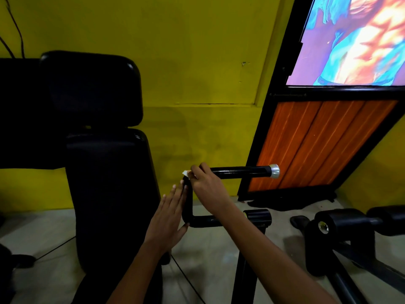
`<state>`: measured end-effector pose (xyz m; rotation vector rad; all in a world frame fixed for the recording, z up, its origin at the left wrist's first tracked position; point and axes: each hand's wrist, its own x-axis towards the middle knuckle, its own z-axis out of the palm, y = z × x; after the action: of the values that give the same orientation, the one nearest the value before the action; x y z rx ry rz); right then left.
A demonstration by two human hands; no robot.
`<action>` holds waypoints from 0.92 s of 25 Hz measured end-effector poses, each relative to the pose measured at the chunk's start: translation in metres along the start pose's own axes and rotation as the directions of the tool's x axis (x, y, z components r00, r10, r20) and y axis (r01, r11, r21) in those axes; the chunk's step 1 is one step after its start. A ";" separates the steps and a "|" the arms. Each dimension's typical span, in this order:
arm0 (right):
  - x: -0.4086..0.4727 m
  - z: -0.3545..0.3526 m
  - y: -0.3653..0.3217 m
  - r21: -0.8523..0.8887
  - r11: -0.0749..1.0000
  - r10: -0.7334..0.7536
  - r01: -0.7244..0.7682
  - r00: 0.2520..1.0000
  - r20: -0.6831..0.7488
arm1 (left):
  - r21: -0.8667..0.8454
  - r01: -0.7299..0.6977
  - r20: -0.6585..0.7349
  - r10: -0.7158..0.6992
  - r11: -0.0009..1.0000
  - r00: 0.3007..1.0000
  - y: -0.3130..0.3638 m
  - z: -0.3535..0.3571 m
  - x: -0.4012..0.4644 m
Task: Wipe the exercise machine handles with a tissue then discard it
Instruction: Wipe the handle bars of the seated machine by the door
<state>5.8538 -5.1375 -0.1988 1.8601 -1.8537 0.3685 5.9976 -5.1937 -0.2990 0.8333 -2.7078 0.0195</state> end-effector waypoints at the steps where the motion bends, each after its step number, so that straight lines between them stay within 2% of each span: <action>1: -0.001 -0.001 0.005 -0.025 1.000 0.004 -0.005 1.000 -0.010 | -0.006 0.001 -0.004 -0.001 1.000 1.000 0.001 0.000 0.000; 9: -0.041 -0.009 0.086 -0.094 0.959 0.264 -0.266 0.964 -0.025 | -0.016 0.024 -0.005 -0.024 1.000 1.000 0.006 -0.002 0.000; 13: -0.070 -0.017 0.128 -0.085 0.880 0.472 -0.466 0.880 0.061 | -0.029 0.015 -0.010 -0.015 0.999 1.000 0.007 -0.002 0.000; 16: -0.071 -0.020 0.132 -0.055 0.869 0.494 -0.491 0.866 0.082 | -0.047 0.017 -0.020 -0.018 0.999 1.000 0.008 -0.003 -0.001; 19: -0.057 -0.024 0.135 0.052 0.834 0.550 -0.549 0.835 -0.005 | -0.026 0.018 -0.018 -0.018 0.999 1.000 0.008 -0.004 -0.001; 20: -0.053 -0.026 0.137 0.035 0.825 0.564 -0.564 0.826 -0.009 | -0.027 0.017 -0.021 -0.018 0.999 1.000 0.007 -0.004 -0.001; 23: -0.044 -0.027 0.137 -0.097 0.804 0.594 -0.586 0.796 0.114 | -0.041 0.018 -0.019 -0.018 0.999 1.000 0.007 -0.003 -0.001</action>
<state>5.7204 -5.0811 -0.1782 1.2453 -2.5001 0.3914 5.9956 -5.1869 -0.2965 0.8413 -2.6733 -0.0313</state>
